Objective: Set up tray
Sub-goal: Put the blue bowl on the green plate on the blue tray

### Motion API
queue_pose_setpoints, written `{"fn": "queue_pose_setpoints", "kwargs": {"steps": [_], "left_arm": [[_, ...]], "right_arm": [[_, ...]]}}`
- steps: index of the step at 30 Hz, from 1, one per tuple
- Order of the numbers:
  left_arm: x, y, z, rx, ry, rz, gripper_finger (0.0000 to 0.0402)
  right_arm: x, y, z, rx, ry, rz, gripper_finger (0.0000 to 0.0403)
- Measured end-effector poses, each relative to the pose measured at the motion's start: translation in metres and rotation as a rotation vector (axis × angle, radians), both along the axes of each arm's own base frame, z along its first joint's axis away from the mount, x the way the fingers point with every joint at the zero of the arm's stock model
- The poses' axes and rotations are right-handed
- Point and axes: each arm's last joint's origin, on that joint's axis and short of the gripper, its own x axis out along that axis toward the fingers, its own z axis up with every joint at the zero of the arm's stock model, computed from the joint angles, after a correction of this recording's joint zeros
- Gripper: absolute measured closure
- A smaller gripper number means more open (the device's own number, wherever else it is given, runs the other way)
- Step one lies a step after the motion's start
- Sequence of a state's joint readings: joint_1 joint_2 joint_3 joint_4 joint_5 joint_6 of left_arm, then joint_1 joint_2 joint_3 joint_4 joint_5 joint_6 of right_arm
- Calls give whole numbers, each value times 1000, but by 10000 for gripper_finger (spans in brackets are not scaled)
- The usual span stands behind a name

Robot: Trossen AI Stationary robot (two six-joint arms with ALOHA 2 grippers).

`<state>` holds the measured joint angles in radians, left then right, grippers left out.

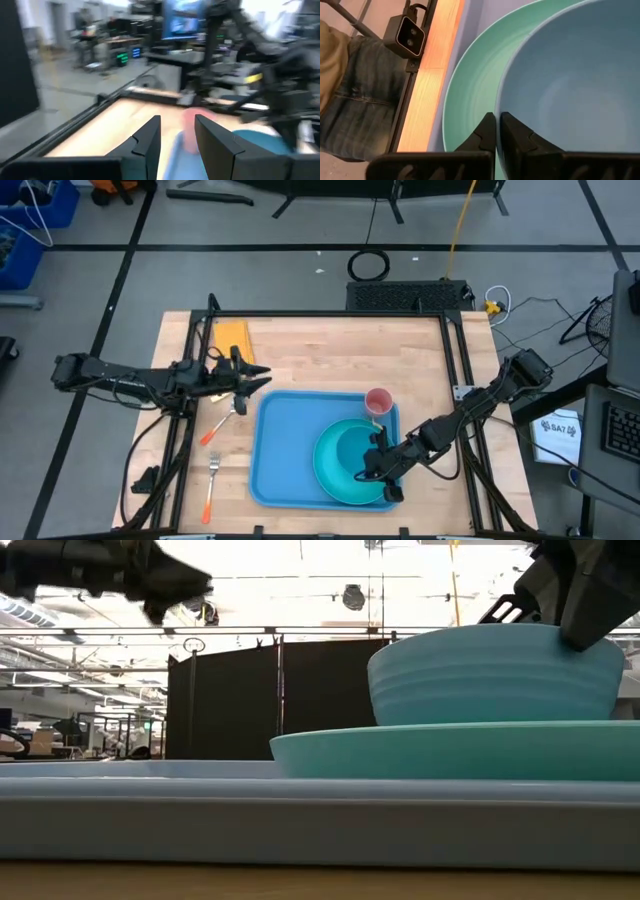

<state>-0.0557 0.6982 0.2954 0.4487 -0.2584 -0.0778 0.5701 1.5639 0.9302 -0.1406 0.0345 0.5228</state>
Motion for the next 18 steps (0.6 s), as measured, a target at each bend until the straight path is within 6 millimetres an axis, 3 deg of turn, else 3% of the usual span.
{"fn": "queue_pose_setpoints", "kwargs": {"steps": [4, 8, 18], "left_arm": [[-15, 5, -25, -44, -17, 64, 277], [-26, 5, -37, -48, -37, 48, 277], [-33, 5, -38, -24, -54, 33, 277]], "right_arm": [[0, 0, 0, -7, -5, -4, 403], [0, -1, -1, -3, 6, 6, 403], [4, -4, -6, 7, 31, 13, 390]]}}
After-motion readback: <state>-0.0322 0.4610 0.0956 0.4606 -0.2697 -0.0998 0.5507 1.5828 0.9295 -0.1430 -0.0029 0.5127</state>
